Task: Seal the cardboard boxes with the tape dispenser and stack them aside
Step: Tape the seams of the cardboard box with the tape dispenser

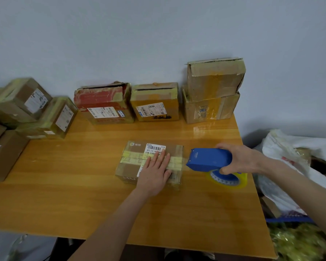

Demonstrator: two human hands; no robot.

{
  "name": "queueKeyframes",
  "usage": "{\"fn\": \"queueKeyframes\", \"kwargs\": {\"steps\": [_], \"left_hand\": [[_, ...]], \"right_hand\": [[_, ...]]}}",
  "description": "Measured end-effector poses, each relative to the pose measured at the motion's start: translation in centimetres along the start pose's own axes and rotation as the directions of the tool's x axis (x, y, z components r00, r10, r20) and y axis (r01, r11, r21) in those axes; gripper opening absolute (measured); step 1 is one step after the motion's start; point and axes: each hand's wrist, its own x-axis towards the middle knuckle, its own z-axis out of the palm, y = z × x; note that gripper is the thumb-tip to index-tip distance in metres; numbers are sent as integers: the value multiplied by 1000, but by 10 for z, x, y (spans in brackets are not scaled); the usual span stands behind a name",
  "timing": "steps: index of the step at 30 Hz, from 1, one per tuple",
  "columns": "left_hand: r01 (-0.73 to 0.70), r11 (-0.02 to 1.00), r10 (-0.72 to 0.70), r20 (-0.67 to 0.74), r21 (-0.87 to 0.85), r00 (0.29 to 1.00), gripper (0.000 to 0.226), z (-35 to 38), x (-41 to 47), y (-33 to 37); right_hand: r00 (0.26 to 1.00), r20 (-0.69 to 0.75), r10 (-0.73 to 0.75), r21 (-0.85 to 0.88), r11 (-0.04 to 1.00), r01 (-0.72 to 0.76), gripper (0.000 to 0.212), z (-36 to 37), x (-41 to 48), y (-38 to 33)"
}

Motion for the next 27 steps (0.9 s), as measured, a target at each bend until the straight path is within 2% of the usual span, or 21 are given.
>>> {"fn": "queueKeyframes", "kwargs": {"steps": [7, 11, 16, 20, 24, 27], "left_hand": [[46, 997, -49, -57, -54, 997, 60, -5, 9, 28], [-10, 1000, 9, -19, -5, 1000, 57, -1, 11, 30], [-12, 1000, 12, -14, 0, 1000, 61, 3, 11, 28], [-18, 1000, 18, -3, -7, 1000, 64, 2, 11, 26], [-28, 1000, 28, 6, -13, 1000, 66, 2, 11, 25], [-25, 1000, 25, -8, -4, 1000, 67, 2, 11, 25]], "right_hand": [[999, 15, 39, -154, 987, -36, 75, 22, 4, -3], [1000, 13, 17, -126, 992, -15, 81, 27, 6, 6], [999, 2, -35, 71, 997, 35, 74, 24, -5, 27], [998, 10, -57, 120, 991, 55, 75, 24, -6, 33], [995, 81, -62, 118, 992, 52, 75, 16, -6, 41], [994, 110, 15, -13, 1000, -14, 77, 12, -3, 38]]}}
